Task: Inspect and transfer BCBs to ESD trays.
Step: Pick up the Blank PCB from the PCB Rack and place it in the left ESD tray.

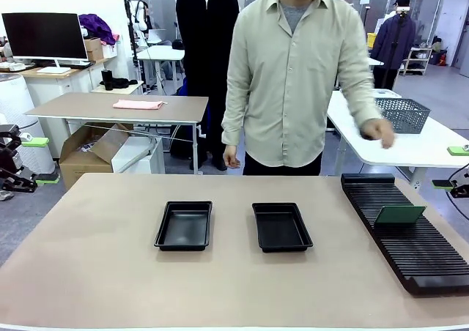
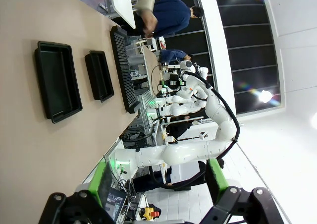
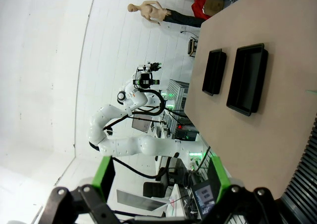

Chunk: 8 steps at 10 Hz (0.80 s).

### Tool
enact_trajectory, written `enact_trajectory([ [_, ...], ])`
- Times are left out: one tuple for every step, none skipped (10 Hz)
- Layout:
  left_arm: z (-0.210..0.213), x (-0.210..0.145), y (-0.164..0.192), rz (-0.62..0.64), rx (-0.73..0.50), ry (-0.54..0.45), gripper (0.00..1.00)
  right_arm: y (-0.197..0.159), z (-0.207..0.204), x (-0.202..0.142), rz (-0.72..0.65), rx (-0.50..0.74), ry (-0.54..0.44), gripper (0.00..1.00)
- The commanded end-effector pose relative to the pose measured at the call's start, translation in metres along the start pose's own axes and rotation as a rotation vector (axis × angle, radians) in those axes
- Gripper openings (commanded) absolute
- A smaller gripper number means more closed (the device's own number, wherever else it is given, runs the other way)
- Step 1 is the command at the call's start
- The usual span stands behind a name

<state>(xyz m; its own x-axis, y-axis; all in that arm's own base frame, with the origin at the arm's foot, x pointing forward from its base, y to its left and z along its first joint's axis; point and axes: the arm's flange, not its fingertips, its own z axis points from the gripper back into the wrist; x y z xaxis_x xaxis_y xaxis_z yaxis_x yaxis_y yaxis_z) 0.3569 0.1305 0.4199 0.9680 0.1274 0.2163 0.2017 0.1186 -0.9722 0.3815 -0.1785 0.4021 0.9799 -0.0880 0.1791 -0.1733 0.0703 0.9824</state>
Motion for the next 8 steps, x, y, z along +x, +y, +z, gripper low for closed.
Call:
enact_trajectory([
  [-0.001,0.001,-0.001,-0.002,-0.005,-0.006,1.00,0.003,-0.001,-0.002,0.006,0.001,0.000,1.00],
  [-0.001,0.001,-0.001,-0.002,-0.005,-0.006,1.00,0.003,-0.001,-0.002,0.006,0.001,0.000,1.00],
  [-0.001,0.001,-0.001,-0.002,-0.005,-0.006,1.00,0.000,0.000,0.000,0.000,0.000,0.000,1.00],
  [-0.001,0.001,-0.001,-0.002,-0.005,-0.006,1.00,0.004,0.007,0.001,0.007,-0.011,-0.004,1.00],
  [-0.001,0.001,-0.001,-0.002,-0.005,-0.006,1.00,0.014,0.013,0.003,0.019,-0.036,-0.002,1.00],
  [-0.001,0.001,-0.001,-0.002,-0.005,-0.006,1.00,0.025,0.017,0.007,0.030,-0.055,0.007,1.00],
  [-0.001,0.001,-0.001,-0.002,-0.005,-0.006,1.00,0.037,0.020,0.012,0.039,-0.087,0.011,1.00],
  [-0.001,0.001,-0.001,-0.002,-0.005,-0.006,1.00,0.051,0.026,0.018,0.056,-0.112,0.019,1.00],
])
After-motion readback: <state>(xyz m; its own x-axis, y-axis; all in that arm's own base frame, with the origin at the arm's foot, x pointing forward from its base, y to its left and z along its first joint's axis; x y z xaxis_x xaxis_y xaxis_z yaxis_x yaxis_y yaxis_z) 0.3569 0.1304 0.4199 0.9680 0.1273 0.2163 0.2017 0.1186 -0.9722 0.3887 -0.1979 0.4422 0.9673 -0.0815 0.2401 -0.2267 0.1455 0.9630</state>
